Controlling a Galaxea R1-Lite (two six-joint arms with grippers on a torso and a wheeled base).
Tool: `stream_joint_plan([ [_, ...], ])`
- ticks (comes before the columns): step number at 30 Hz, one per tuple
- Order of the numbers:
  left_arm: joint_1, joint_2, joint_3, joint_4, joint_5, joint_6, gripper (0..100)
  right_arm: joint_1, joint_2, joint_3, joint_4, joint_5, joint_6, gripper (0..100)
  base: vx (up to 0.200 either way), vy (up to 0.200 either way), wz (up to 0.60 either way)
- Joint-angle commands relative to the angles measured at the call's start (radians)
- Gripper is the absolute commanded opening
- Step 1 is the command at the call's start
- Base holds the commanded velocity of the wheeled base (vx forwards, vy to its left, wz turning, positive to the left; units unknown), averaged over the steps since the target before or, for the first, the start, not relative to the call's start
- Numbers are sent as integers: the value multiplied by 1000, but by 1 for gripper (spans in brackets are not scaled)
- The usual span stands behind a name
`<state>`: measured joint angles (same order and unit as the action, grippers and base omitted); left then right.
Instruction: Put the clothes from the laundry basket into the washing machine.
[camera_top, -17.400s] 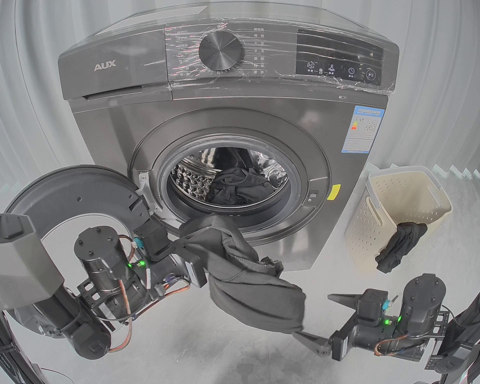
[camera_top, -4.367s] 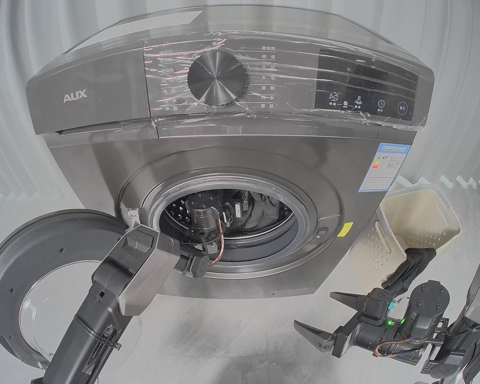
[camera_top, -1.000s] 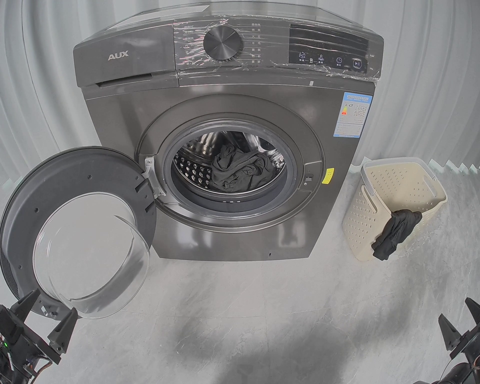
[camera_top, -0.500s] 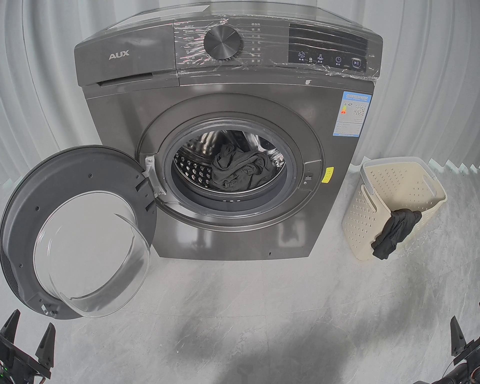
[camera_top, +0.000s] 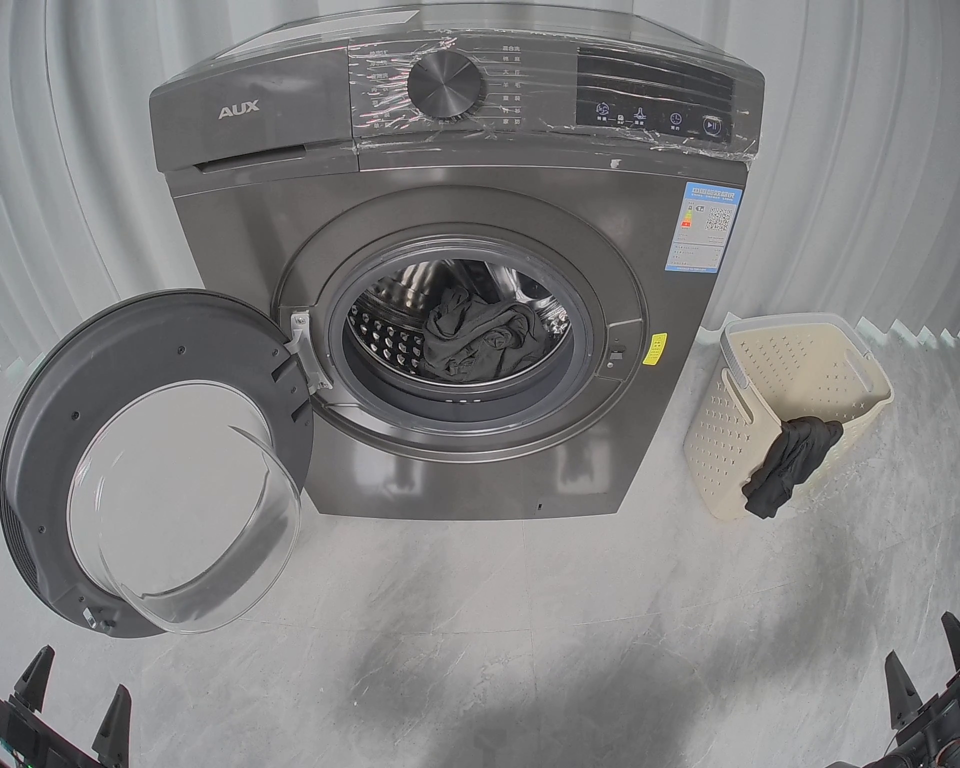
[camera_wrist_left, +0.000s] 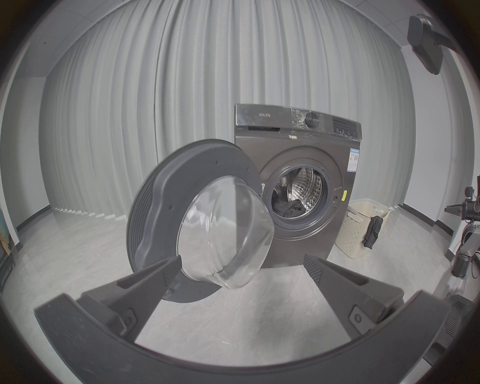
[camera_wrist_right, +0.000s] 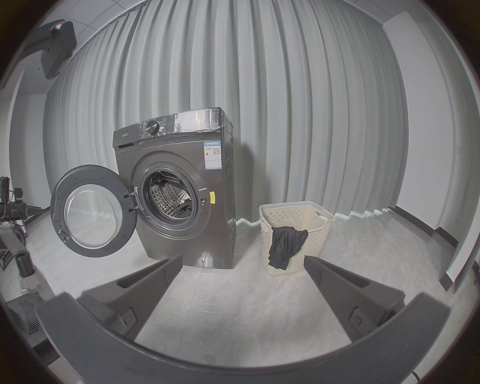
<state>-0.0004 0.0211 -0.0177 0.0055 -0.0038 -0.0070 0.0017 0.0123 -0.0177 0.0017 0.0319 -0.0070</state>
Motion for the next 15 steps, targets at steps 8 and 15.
stream_joint_plan([
  [8,2,-21,18,-2,1,-2,100,1,-12,16,1,2,-1,100,0,0,0],
  [15,2,-21,18,-2,2,-7,100,1,-12,16,1,2,1,100,0,-200,0],
])
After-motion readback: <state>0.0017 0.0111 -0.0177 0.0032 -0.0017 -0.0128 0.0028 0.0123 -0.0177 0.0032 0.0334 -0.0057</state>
